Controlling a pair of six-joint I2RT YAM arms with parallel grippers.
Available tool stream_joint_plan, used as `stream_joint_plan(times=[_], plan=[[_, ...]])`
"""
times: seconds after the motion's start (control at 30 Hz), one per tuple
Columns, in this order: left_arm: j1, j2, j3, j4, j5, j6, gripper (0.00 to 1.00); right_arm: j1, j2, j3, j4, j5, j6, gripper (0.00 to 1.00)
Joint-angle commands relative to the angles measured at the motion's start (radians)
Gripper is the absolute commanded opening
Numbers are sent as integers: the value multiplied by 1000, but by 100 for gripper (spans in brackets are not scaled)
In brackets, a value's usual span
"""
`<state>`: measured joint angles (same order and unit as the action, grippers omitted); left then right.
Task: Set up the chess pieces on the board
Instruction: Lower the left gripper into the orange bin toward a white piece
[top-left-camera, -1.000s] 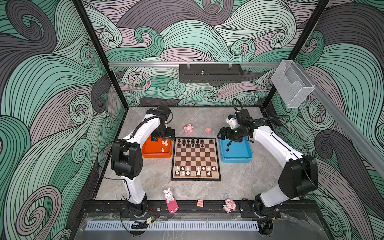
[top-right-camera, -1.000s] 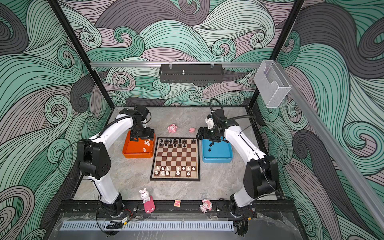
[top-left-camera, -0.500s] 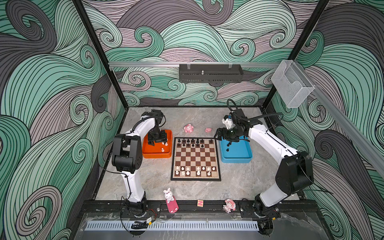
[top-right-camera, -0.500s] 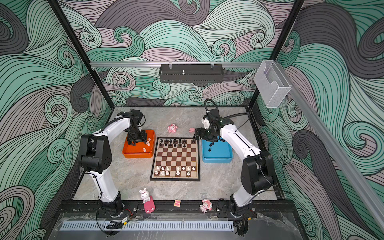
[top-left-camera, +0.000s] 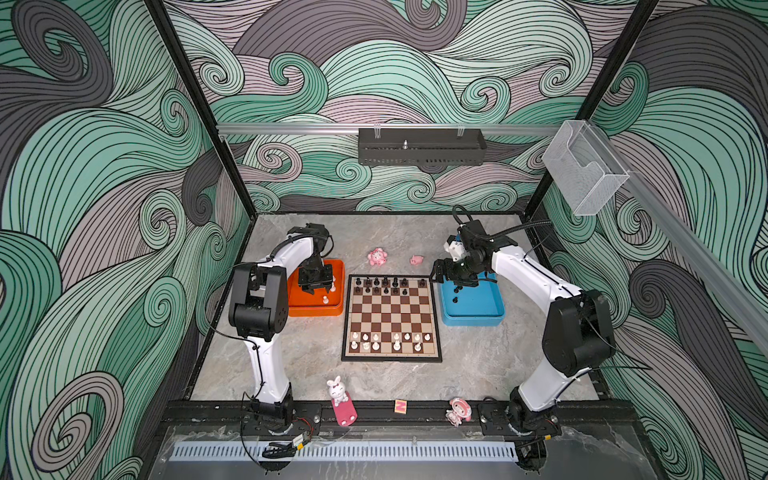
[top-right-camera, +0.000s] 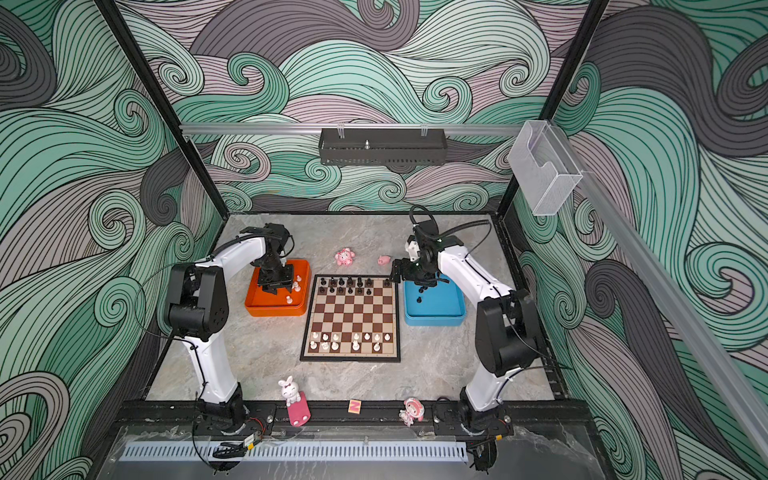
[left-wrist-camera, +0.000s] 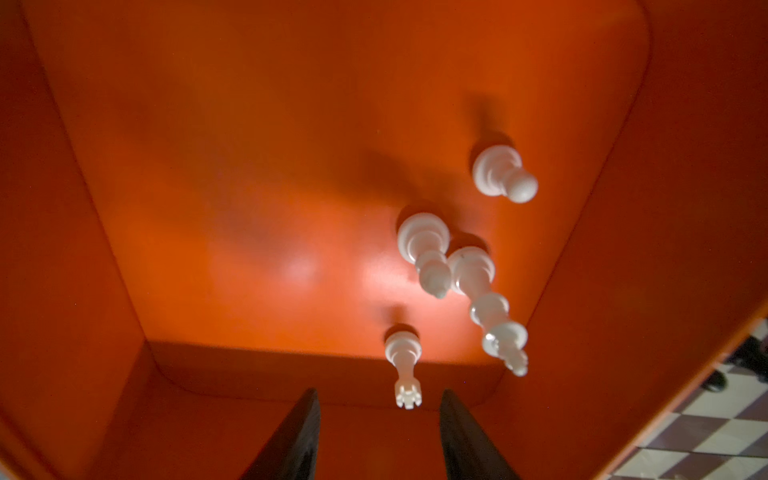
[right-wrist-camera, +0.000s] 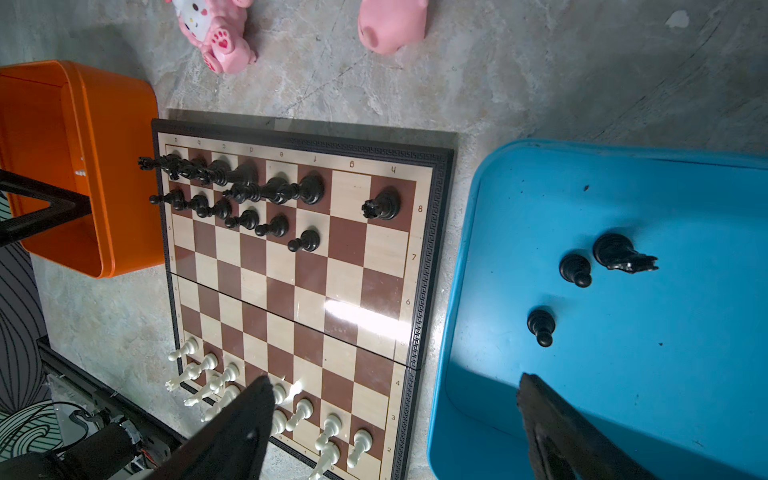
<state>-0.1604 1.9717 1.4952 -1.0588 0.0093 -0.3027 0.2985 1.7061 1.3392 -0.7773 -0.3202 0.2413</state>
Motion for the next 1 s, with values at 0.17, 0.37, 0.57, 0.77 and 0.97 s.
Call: stream_joint_plan(times=[0.17,0.37,0.57,0.77,0.97], plan=[[-25,51,2,19,0,6,49,-22,11,11,-5,-20,-22,92],[-36,67,-5,26,-1,6,45,-30,17,9,-4,-26,-27,92],[-42,74,-6,28,-14,8,37,-36,21,14,-4,-30,-28,92],[-42,76,-10,27,-19,9,33,-39,27,14,-5,-35,-28,92],[-45,76,-18,24,-26,13,34,-41,28,14,-4,-37,-30,92]])
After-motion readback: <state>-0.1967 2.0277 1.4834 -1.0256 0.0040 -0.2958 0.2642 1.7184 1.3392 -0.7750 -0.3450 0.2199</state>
